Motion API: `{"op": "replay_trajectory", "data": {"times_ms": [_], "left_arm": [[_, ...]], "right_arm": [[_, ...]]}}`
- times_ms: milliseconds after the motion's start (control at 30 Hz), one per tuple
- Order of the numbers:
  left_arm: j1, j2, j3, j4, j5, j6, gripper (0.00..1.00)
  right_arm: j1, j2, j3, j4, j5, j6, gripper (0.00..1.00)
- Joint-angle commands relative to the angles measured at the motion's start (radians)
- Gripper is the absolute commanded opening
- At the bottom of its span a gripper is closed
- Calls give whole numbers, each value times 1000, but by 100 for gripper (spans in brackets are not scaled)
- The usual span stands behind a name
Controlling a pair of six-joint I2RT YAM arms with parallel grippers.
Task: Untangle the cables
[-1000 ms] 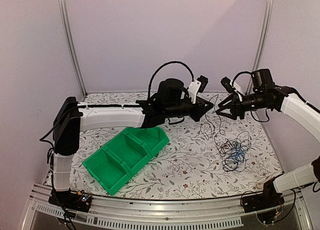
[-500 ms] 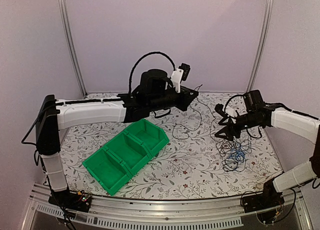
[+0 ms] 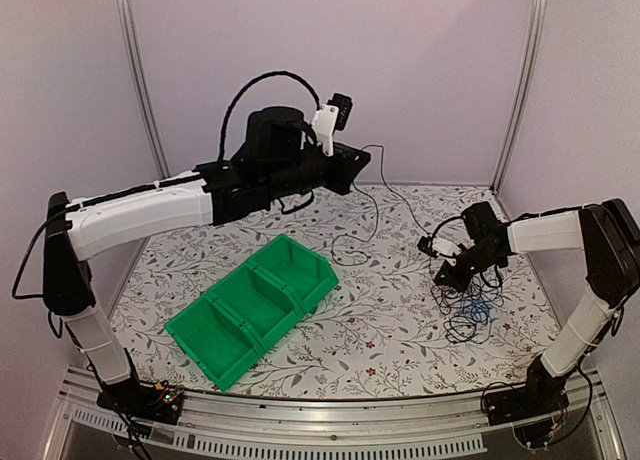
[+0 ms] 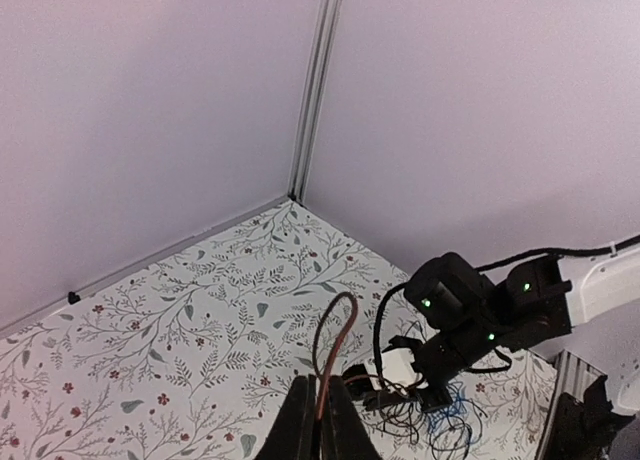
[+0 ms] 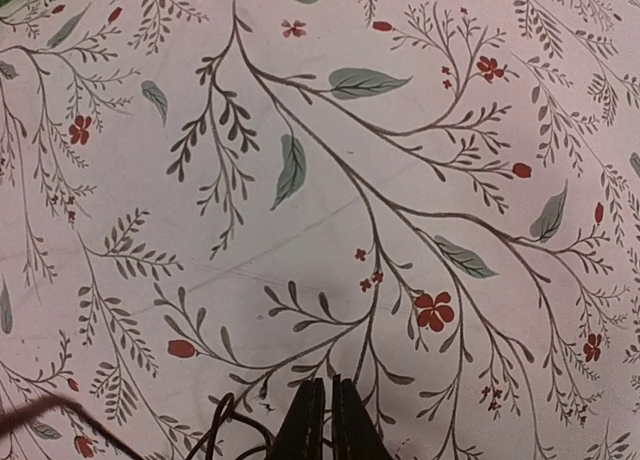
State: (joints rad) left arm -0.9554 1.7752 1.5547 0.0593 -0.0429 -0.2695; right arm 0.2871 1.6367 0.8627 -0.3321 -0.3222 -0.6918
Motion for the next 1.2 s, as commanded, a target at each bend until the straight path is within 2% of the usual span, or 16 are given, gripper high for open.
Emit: {"op": "replay_trajectory", "data": {"times_ms": [0,100,333,533,733,833,1000,1167], "left_arm": [[20,-132,103,-121,-136,96,0],[22,-227,110,-120,-235,156,0],[21,-383,220,-183,-403,295,0],[22,-420,328,-284,-458,355,0],[23,-454,305,-367,-494,355,0],[23,-496,239,-377,-511,334,0],[24,-569,104,-374,-523,288,0],[30,-609,-15,-362,-507,241,0]], "right_arm": [[0,51,-12,20,69,6,9],[1,64,-11,24,90,16,13],[0,100,-10,21,134,26,12],[-3,132,0,20,167,33,12],[-2,115,37,1,166,54,17],[-2,80,70,-34,167,67,24],[-8,-33,101,-81,145,84,48],[-20,-158,83,-83,72,111,59]]}}
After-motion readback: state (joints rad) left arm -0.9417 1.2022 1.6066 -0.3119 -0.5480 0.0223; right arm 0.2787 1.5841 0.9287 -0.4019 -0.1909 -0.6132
